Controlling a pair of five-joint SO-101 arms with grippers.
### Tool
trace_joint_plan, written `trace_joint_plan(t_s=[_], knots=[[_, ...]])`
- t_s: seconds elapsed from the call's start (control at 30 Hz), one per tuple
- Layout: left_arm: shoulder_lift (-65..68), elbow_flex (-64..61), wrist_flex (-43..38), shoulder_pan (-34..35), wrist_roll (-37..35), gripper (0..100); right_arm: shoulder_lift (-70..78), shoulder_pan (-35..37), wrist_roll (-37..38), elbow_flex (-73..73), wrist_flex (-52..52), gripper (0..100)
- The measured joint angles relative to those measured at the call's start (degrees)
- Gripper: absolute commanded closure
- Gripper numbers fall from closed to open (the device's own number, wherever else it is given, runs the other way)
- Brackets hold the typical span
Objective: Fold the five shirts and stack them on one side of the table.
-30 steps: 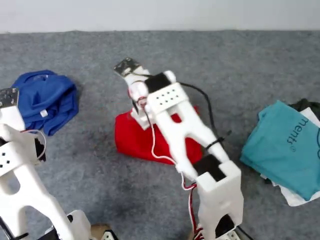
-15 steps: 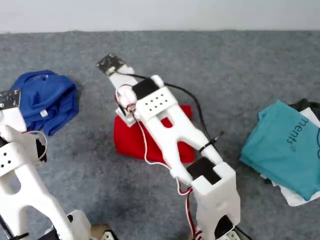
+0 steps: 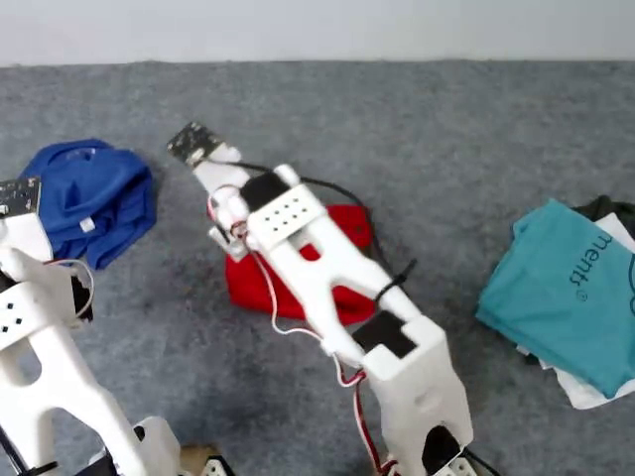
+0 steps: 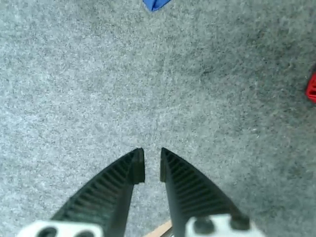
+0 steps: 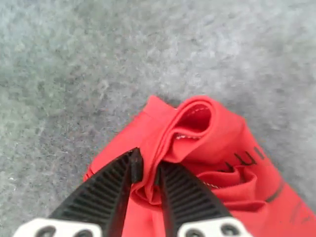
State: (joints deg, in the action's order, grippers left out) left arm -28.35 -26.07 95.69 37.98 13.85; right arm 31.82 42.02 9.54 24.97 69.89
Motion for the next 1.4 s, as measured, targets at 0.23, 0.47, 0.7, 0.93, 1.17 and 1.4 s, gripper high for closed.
trace_joint_plan(t_s=[0.23,0.47,0.7,0.93,1.17,1.4], knots=[[0.0,0.0,0.0,0.0,0.0,93,0.97,1.14,0.0,0.0,0.18,80.1],[0.0,0.0,0.0,0.0,0.0,93,-4.13,-0.7,0.0,0.0,0.62,80.0],[0.0,0.0,0.0,0.0,0.0,93,-4.57,-8.44,0.0,0.0,5.63,80.0],[0.0,0.0,0.0,0.0,0.0,93,-4.57,-11.25,0.0,0.0,13.45,80.0],[0.0,0.0,0.0,0.0,0.0,93,-3.16,-11.16,0.0,0.0,13.63,81.7],[0.0,0.0,0.0,0.0,0.0,93,2.37,-11.43,1.05,0.0,9.76,90.1]])
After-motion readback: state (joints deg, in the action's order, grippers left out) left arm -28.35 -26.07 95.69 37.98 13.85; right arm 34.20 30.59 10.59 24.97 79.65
